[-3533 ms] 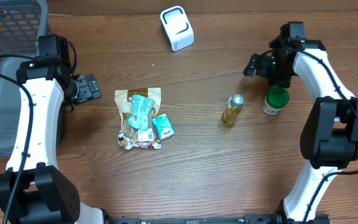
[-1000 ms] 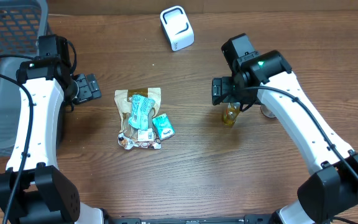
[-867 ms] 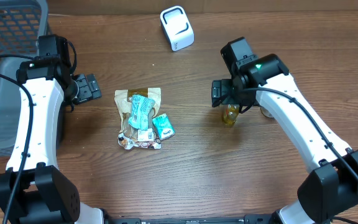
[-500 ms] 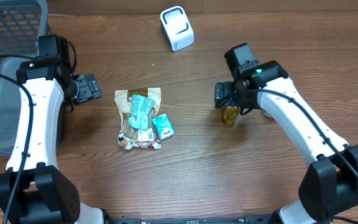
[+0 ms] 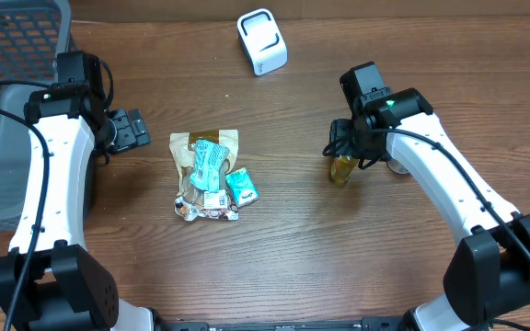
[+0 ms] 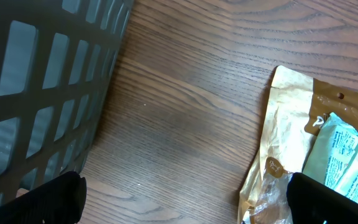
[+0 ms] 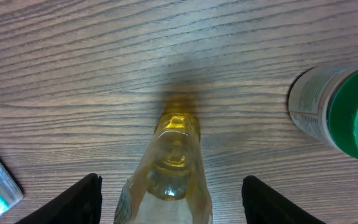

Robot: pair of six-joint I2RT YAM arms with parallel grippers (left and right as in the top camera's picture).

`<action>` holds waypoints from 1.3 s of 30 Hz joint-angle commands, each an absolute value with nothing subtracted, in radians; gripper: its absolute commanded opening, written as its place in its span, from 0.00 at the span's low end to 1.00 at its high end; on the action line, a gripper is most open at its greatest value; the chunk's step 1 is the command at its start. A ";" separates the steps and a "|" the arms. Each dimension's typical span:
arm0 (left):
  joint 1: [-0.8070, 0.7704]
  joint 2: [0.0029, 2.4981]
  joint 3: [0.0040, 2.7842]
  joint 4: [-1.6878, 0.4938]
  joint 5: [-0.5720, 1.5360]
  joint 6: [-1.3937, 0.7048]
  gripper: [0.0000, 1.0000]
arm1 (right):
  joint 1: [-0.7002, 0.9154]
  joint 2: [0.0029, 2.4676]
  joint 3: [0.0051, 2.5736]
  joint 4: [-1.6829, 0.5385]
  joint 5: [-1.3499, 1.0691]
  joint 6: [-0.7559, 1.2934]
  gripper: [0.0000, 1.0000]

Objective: Scan the item barcode
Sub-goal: 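Lower the right gripper and grasp the yellow oil bottle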

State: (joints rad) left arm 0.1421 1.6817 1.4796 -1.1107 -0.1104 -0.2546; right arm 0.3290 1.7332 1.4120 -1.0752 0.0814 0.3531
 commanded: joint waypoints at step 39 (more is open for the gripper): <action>0.144 1.666 1.500 -1.111 -0.123 -0.243 1.00 | 0.461 1.713 1.357 -1.026 0.065 0.363 0.32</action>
State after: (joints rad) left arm 0.1421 1.6817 1.4796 -1.1107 -0.1104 -0.2546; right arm 0.4316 1.7332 1.3544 -1.0386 0.0780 0.3634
